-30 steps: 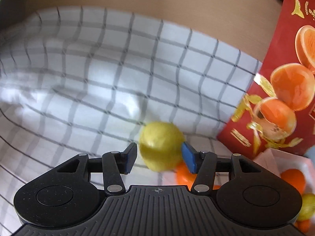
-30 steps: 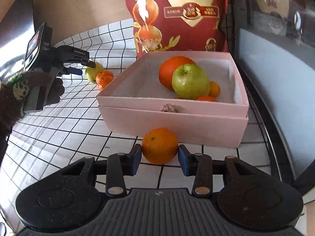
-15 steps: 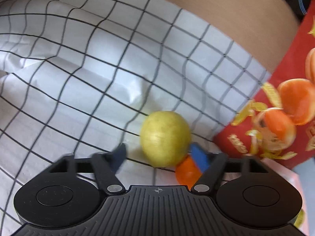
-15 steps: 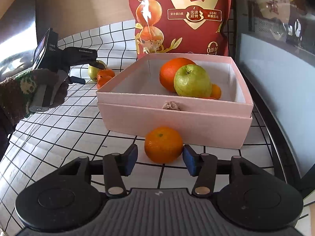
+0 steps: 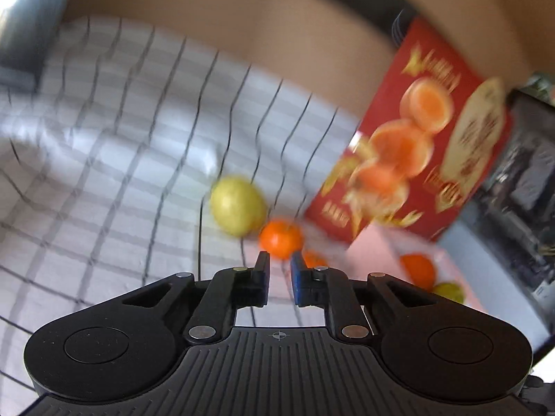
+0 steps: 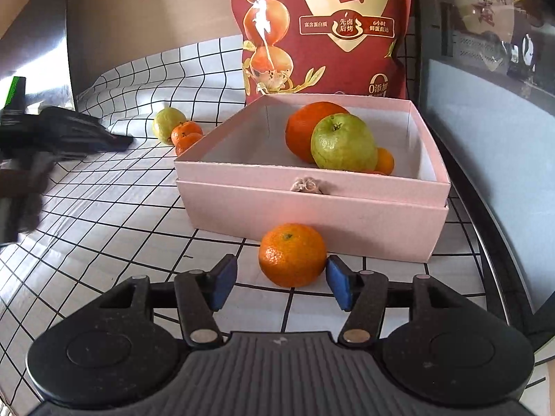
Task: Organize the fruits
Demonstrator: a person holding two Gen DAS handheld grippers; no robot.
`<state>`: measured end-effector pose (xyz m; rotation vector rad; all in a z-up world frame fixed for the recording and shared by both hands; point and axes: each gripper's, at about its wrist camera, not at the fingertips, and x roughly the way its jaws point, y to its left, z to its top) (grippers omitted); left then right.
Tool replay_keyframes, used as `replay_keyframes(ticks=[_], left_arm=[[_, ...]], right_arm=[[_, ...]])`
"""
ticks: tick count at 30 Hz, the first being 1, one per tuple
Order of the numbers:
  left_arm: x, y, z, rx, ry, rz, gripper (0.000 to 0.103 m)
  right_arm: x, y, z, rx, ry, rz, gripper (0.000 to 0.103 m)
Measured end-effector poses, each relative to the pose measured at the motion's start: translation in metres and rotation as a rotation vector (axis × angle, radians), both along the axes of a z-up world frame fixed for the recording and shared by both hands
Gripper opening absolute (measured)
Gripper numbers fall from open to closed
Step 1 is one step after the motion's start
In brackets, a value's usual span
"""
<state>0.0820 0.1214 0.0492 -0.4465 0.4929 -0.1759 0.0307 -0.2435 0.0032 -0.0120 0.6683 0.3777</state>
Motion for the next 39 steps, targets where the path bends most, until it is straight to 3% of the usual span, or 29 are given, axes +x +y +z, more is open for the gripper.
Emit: replay_keyframes(ticks=[4,8,11,13,15,17,19,21,26,31,39], left_arm=[[0.002,0.003,0.014,0.054,-0.029,0.046,0.021],[0.007,0.013,-0.005,-0.025,-0.018,0.113,0.021],[-0.003,0.022,-0.018,-0.053,-0.032,0.133,0.021],[-0.011,0.032,-0.025,-0.073,-0.049,0.154,0.021],[-0.018,0.042,-0.033,-0.119,-0.063,0.189,0.021],[-0.021,0.052,-0.041,-0.18,-0.056,0.201,0.021],[-0.024,0.057,-0.045,-0.206,-0.045,0.212,0.021],[-0.029,0.062,-0.046,-0.227,-0.053,0.219,0.021],[-0.038,0.063,-0.043,-0.229,-0.062,0.226,0.021],[-0.041,0.061,-0.04,-0.24,-0.055,0.219,0.021],[-0.05,0.06,-0.033,-0.216,-0.101,0.233,0.021]], right_arm=[[0.002,0.005,-0.001,-0.029,0.011,0.001,0.061],[-0.009,0.01,0.005,-0.062,-0.06,-0.02,0.062],[-0.014,0.02,0.021,-0.059,-0.086,0.025,0.065],[-0.018,0.035,0.044,-0.094,-0.179,0.044,0.071],[-0.02,0.055,0.072,-0.112,-0.289,0.079,0.086],[-0.01,0.081,0.098,-0.094,-0.35,0.123,0.092],[0.013,0.109,0.115,-0.056,-0.301,0.181,0.093],[0.047,0.14,0.118,-0.012,-0.194,0.228,0.093],[0.12,0.203,0.084,-0.06,-0.055,0.191,0.093],[0.169,0.244,0.037,-0.14,-0.037,0.096,0.093],[0.23,0.281,0.006,-0.154,0.056,0.061,0.092]])
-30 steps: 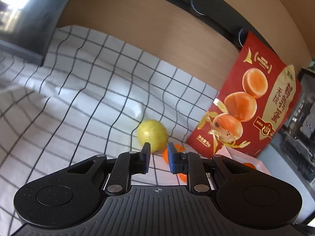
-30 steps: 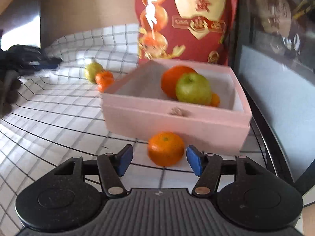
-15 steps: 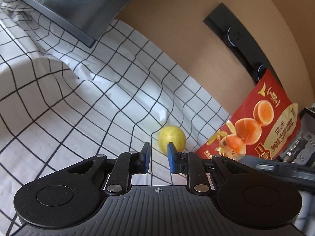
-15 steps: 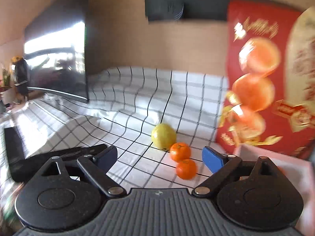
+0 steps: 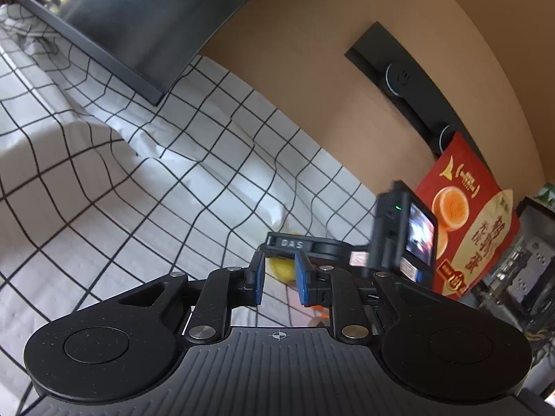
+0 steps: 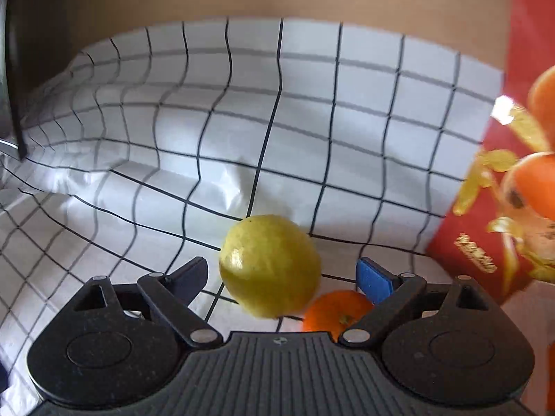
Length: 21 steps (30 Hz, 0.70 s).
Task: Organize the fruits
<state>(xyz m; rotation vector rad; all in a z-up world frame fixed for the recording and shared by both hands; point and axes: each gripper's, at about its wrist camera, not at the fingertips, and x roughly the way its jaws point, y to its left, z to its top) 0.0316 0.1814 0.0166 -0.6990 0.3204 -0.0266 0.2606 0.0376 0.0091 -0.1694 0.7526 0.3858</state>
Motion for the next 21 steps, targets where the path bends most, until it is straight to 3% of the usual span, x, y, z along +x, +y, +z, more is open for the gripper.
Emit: replay_keyframes(ticks=[1,3,4,8,14,18,21], left_arm=[[0.001,-0.001,0.0,0.012,0.011,0.005,0.021],[0.001,-0.001,-0.001,0.044,0.038,0.031,0.021],[0.001,0.0,-0.002,0.06,0.047,0.046,0.021],[-0.003,0.003,0.0,0.114,0.053,0.112,0.021],[-0.003,0.004,-0.001,0.154,0.064,0.138,0.021],[0.001,-0.005,-0.002,0.172,0.062,0.08,0.021],[0.002,-0.028,-0.001,0.202,0.074,-0.03,0.021]], right_arm=[[0.003,0.003,-0.003,-0.012,0.0,-0.005,0.086],[0.005,0.011,-0.008,-0.054,-0.014,0.002,0.065],[0.003,0.014,-0.008,-0.06,-0.016,0.015,0.062],[-0.014,0.013,0.004,-0.044,0.026,0.05,0.061],[-0.087,-0.033,0.053,0.05,0.059,0.169,0.061],[-0.143,-0.083,0.067,0.053,0.104,0.239,0.061],[-0.183,-0.125,0.06,0.049,0.145,0.254,0.061]])
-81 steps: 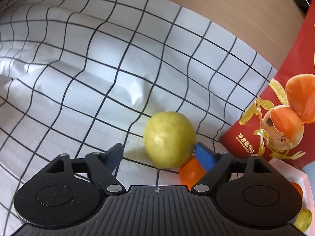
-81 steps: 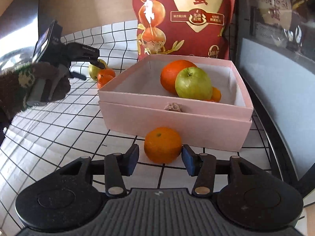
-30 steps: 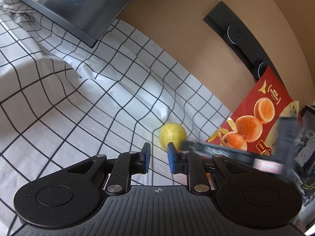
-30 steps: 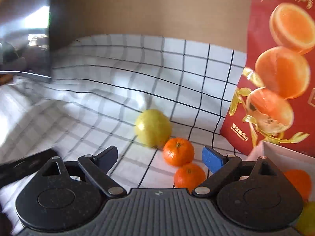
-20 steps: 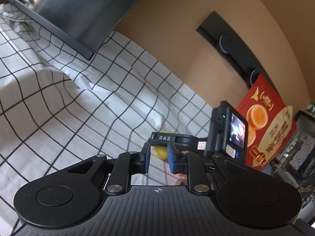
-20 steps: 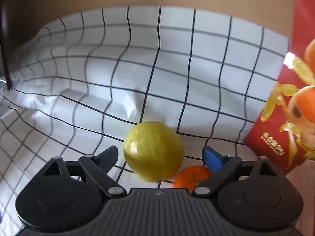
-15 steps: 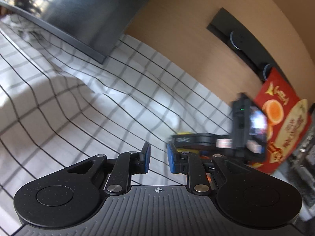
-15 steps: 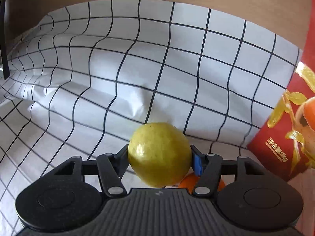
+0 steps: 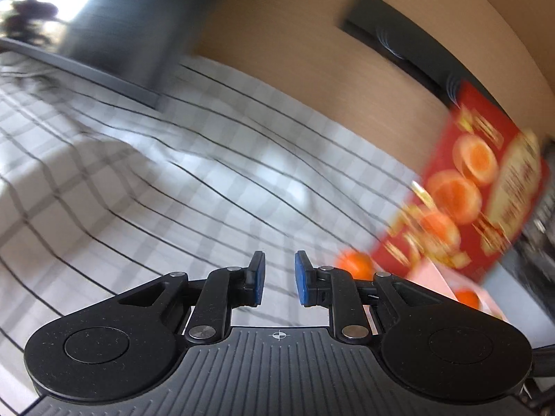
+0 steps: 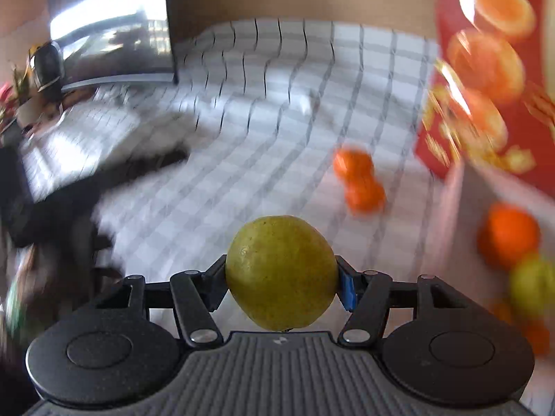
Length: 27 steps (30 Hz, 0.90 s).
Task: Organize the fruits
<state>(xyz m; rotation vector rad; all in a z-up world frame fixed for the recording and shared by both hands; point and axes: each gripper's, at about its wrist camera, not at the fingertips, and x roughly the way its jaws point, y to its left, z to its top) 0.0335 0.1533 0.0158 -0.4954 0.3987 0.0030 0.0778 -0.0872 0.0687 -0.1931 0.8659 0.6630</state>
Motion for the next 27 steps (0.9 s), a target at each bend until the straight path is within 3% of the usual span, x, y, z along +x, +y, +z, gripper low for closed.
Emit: replay_keyframes(ticks=[5,9,12,18,24,27], left_arm=[[0.005,-0.062,0.005,0.071,0.042,-0.194,0.021],[0.014,-0.099,0.005,0.082,0.078,-0.262,0.021],[0.02,-0.122,0.008,0.11,0.081,-0.298,0.021],[0.067,-0.143,0.021,0.185,0.085,-0.181,0.021],[0.114,-0.146,0.01,0.218,0.195,-0.129,0.021],[0.116,-0.148,0.009,0.234,0.175,-0.112,0.026]], right_arm=[[-0.036,-0.06,-0.023,0.007,0.033,-0.017,0.061],[-0.046,-0.088,-0.047,-0.01,0.02,-0.039,0.062],[-0.049,-0.104,-0.049,0.049,-0.004,-0.029,0.063],[-0.057,-0.14,-0.021,0.167,-0.098,-0.046,0.08],[-0.079,-0.193,-0.004,0.204,-0.232,-0.205,0.082],[-0.084,-0.201,-0.015,0.203,-0.238,-0.226,0.082]])
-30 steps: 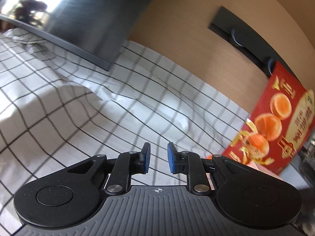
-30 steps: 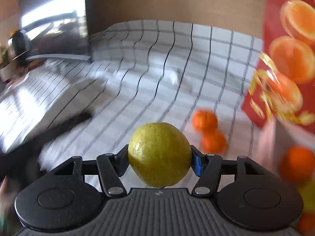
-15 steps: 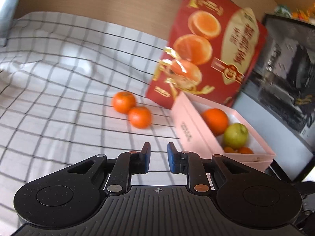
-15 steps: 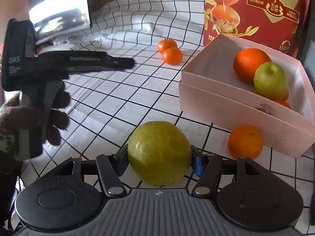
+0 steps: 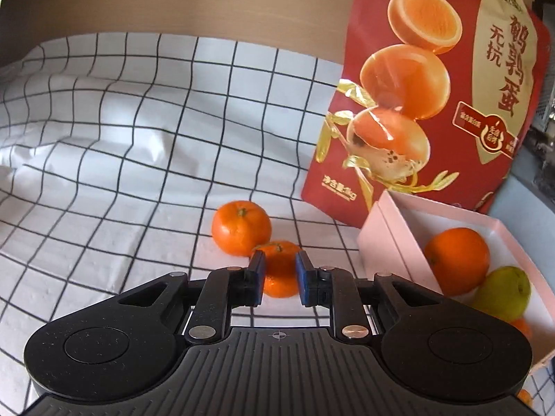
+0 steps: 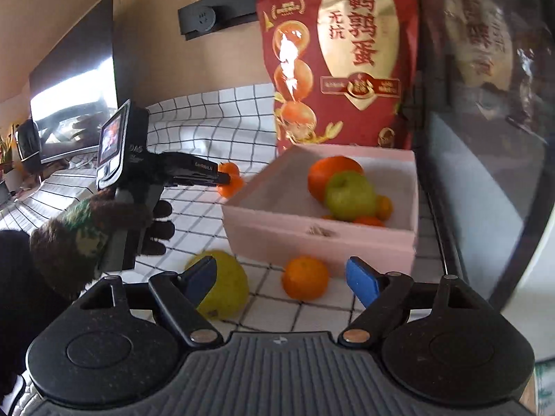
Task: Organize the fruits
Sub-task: 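Set the lemon on the table and open the right tool while the left tool grasps a mandarin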
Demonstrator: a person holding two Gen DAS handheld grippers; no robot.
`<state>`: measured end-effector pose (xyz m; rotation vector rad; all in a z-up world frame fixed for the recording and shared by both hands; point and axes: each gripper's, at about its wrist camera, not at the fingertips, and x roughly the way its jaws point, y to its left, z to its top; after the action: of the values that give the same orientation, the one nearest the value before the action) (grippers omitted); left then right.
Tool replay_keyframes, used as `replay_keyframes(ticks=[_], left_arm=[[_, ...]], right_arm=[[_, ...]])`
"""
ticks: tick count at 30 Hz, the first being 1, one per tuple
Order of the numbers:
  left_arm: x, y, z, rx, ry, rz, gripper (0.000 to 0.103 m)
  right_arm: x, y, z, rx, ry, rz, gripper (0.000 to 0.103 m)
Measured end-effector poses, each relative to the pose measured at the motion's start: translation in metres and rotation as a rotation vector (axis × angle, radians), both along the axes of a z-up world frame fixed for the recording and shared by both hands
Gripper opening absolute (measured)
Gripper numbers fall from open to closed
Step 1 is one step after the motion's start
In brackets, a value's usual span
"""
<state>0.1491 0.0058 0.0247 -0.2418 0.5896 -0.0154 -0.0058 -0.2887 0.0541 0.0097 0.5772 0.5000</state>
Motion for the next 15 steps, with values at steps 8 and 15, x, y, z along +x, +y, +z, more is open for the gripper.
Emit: replay_keyframes(ticks=[8,15], left_arm=[[0.022,-0.011,-0.005,-0.036,0.074,-0.01,0.06],[0.027,-0.018,-0.012,-0.075,0.079,-0.05,0.061]], right_arm=[[0.003,0.011,-0.034,-0.031,-0.03,-0.059,0.082],[0.0,0.014,-0.04,-0.045,-0.058,-0.097,0.083]])
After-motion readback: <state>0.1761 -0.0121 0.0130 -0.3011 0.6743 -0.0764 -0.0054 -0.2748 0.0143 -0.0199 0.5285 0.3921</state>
